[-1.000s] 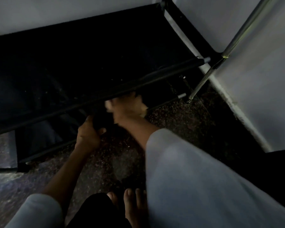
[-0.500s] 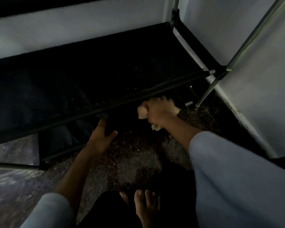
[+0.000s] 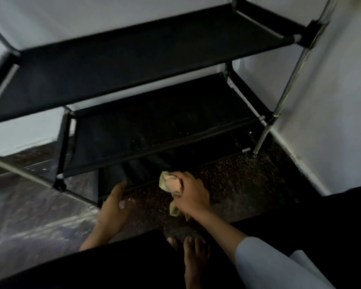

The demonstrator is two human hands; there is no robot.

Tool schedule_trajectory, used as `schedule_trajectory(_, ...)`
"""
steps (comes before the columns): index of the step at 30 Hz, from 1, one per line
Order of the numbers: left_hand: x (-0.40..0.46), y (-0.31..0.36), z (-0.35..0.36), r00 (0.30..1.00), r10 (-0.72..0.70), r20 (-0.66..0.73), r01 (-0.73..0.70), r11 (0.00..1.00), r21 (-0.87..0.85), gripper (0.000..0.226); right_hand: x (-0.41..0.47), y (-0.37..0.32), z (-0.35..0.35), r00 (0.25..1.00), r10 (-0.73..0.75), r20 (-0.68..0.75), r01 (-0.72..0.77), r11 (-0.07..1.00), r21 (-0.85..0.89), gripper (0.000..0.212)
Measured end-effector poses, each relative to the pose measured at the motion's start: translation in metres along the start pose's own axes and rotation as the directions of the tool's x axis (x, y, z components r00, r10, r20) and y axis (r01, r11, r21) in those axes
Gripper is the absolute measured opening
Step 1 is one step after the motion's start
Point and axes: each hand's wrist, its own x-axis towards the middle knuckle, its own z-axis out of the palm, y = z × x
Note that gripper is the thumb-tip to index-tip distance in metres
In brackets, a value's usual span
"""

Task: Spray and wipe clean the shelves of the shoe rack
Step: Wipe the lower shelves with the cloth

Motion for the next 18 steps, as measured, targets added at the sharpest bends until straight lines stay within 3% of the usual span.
schedule_trajectory(10, -0.077, 0.016, -0.080, 0.987, -0.036, -0.157, 0.035, 0.999, -0.008, 0.056, -0.069, -0.027, 0.002, 0.998, -0.023, 0.062, 0.023, 1.000, -0.004, 0.048)
schedule_trajectory(15, -0.111, 0.034, -0.133, 0.977, -0.007, -0.214, 0.009, 1.000, 0.009, 0.060, -0.087, -0.086, -0.009, 0.980, -0.200, 0.004, 0.199, 0.977, 0.071, 0.047)
schedule_trajectory(18, -0.120, 0.060, -0.172, 0.934, 0.026, -0.355, -0.024, 1.000, 0.012, 0.056, -0.095, -0.140, -0.032, 0.943, -0.327, -0.056, 0.331, 0.937, 0.112, 0.048)
